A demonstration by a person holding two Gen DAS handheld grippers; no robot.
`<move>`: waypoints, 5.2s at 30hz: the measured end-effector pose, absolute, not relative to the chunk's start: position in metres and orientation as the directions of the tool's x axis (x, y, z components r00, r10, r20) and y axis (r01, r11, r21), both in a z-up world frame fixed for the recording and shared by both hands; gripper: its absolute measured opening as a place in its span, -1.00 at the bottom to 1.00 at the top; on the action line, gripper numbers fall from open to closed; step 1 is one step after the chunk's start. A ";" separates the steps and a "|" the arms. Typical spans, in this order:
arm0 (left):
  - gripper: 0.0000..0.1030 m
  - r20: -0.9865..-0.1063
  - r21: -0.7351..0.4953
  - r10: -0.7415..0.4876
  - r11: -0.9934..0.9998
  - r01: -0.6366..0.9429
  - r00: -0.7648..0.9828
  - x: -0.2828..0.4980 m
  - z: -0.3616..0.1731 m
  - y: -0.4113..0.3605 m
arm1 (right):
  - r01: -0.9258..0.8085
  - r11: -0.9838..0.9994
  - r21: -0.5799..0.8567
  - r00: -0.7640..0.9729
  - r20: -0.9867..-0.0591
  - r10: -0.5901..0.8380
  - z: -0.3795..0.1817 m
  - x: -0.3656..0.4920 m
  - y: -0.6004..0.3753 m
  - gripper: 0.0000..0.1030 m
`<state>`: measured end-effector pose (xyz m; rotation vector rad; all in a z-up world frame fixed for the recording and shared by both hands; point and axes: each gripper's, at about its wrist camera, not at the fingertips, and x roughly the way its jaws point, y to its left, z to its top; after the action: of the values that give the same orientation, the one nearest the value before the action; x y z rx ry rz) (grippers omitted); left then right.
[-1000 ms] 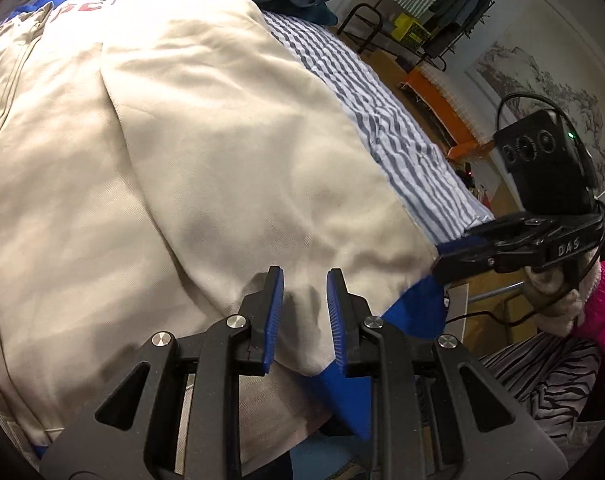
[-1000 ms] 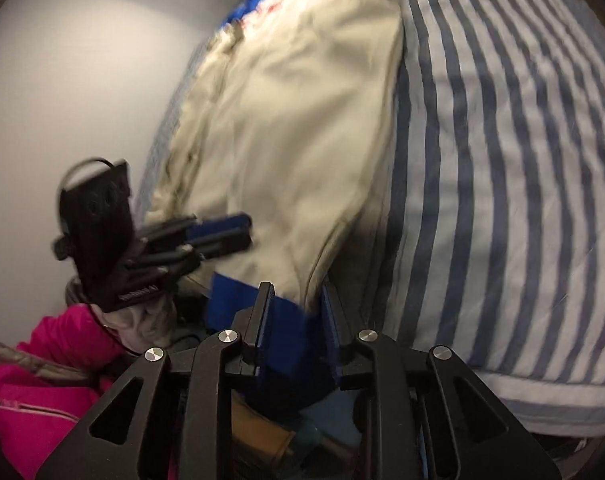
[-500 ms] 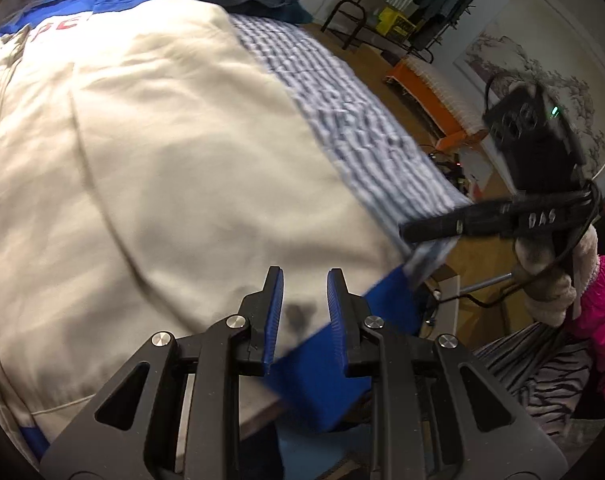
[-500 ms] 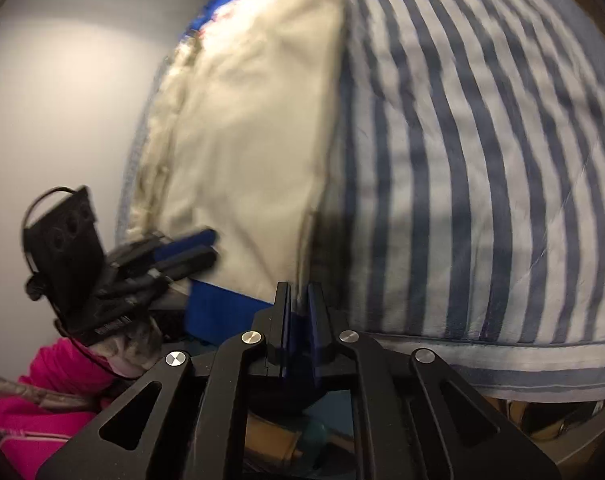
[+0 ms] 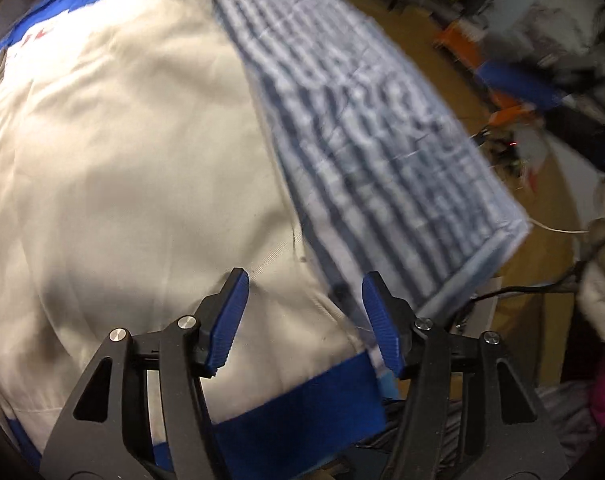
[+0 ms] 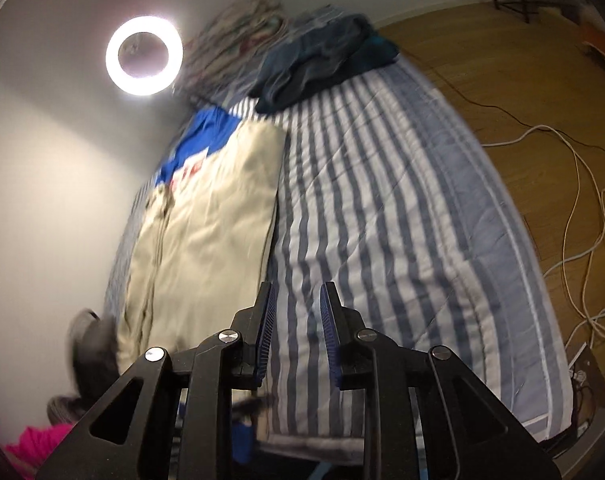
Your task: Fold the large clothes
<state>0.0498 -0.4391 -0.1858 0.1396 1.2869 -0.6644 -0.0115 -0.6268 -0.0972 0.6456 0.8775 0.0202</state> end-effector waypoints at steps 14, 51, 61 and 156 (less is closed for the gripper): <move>-0.91 -0.839 -0.451 -0.533 0.796 0.404 0.112 0.070 -0.192 -0.382 | 0.201 0.754 0.625 0.611 -0.682 0.402 -0.122 0.061 -0.610 -0.58; -0.96 -0.674 -0.671 -0.721 0.688 0.277 0.159 0.064 -0.150 -0.225 | 0.035 0.978 0.206 0.478 -0.863 0.165 -0.105 0.249 -0.415 -0.94; -0.99 -0.707 -0.660 -0.678 0.734 0.158 0.201 0.059 -0.173 -0.156 | -0.036 0.982 0.187 0.410 -0.893 0.185 -0.142 0.288 -0.324 -0.94; -0.96 -0.775 -0.488 -0.521 0.853 0.186 0.357 0.047 -0.156 -0.027 | -0.340 0.907 0.248 0.378 -0.847 0.374 -0.143 0.049 -0.264 -0.51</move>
<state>0.0470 -0.0274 -0.1564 -0.3428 1.1188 -0.4677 0.0489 -0.2644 -0.1435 0.0347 1.0917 0.4562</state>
